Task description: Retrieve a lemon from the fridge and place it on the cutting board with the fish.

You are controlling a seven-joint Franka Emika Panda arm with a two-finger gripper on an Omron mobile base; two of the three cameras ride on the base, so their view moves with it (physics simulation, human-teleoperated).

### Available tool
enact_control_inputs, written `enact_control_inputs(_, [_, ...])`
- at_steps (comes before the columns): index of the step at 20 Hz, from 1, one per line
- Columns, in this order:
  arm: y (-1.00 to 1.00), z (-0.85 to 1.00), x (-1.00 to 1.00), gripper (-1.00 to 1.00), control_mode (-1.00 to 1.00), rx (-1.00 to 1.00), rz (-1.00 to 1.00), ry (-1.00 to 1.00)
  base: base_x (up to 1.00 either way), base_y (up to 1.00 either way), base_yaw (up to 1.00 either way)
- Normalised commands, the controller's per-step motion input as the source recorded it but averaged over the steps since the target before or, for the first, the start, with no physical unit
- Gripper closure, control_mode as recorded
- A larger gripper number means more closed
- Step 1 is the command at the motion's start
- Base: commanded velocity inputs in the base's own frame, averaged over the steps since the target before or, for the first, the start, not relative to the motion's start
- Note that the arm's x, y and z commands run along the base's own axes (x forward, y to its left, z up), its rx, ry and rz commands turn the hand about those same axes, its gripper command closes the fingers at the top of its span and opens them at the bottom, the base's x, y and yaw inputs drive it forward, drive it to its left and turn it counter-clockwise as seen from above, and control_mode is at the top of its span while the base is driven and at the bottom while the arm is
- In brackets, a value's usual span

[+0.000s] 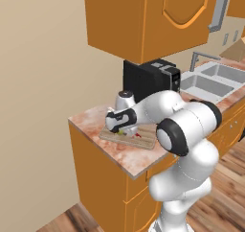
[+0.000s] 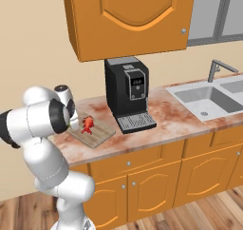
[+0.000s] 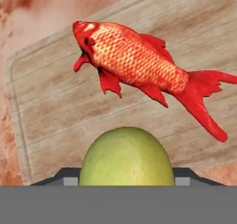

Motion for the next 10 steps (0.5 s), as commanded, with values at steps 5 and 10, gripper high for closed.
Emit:
enact_control_inputs(5, [0.07, 0.0, 0.12, 1.0, -1.0, -0.02, -0.1, 0.01, 0.0, 0.0, 0.0])
enact_control_inputs(10, [0.0, -0.05, 0.22, 1.0, -1.0, -0.08, -0.09, 0.07, 0.0, 0.0, 0.0])
